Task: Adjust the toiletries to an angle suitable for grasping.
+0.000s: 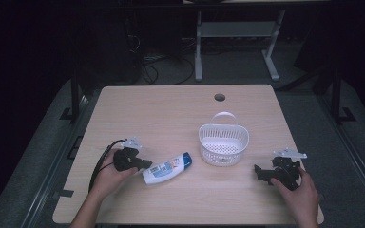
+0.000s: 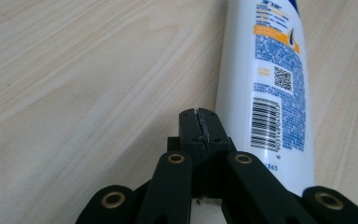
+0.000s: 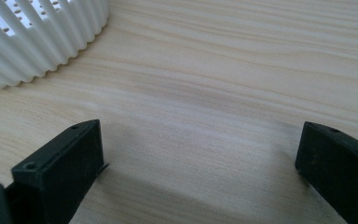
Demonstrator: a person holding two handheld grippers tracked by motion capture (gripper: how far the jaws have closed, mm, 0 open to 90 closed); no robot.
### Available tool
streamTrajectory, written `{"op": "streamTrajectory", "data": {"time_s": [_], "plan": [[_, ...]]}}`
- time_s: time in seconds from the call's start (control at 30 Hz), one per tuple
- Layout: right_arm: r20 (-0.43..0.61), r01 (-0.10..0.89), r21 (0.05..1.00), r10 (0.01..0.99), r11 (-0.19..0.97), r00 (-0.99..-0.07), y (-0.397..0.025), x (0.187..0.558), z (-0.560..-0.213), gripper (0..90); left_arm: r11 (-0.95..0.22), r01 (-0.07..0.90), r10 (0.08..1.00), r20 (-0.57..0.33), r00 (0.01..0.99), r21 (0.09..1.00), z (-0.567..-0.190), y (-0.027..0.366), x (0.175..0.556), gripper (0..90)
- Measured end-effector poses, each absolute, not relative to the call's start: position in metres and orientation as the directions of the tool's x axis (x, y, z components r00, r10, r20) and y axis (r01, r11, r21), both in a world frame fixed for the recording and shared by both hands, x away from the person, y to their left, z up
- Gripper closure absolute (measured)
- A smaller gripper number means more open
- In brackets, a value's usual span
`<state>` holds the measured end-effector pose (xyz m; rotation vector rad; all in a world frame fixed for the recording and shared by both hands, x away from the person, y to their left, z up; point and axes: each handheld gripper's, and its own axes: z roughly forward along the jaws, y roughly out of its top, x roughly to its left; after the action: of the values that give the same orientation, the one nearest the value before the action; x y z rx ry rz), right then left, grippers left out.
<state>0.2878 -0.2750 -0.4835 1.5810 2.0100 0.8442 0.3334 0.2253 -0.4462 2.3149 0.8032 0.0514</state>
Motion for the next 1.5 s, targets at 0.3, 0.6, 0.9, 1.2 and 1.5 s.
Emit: {"op": "streamTrajectory", "data": {"time_s": [0.3, 0.6, 0.9, 1.2, 1.5], "plan": [[0.026, 0.697, 0.699, 0.969, 0.158, -0.246, -0.275, 0.288, -0.484, 0.4, -0.606, 0.518, 0.532, -0.176, 0.828, 0.604, -0.445, 0.216, 0.329, 90.0], [0.026, 0.697, 0.699, 0.969, 0.158, -0.246, -0.275, 0.288, -0.484, 0.4, -0.635, 0.501, 0.5, -0.182, 0.847, 0.588, -0.445, 0.207, 0.325, 90.0], [0.026, 0.697, 0.699, 0.969, 0.158, -0.246, -0.275, 0.288, -0.484, 0.4, -0.651, 0.486, 0.472, -0.191, 0.861, 0.583, -0.444, 0.2, 0.321, 90.0], [0.026, 0.697, 0.699, 0.969, 0.158, -0.246, -0.275, 0.288, -0.484, 0.4, -0.654, 0.497, 0.479, -0.197, 0.856, 0.57, -0.444, 0.199, 0.321, 88.7], [0.026, 0.697, 0.699, 0.969, 0.158, -0.246, -0.275, 0.288, -0.484, 0.4, -0.63, 0.538, 0.531, -0.195, 0.825, 0.56, -0.44, 0.204, 0.325, 74.8]]}}
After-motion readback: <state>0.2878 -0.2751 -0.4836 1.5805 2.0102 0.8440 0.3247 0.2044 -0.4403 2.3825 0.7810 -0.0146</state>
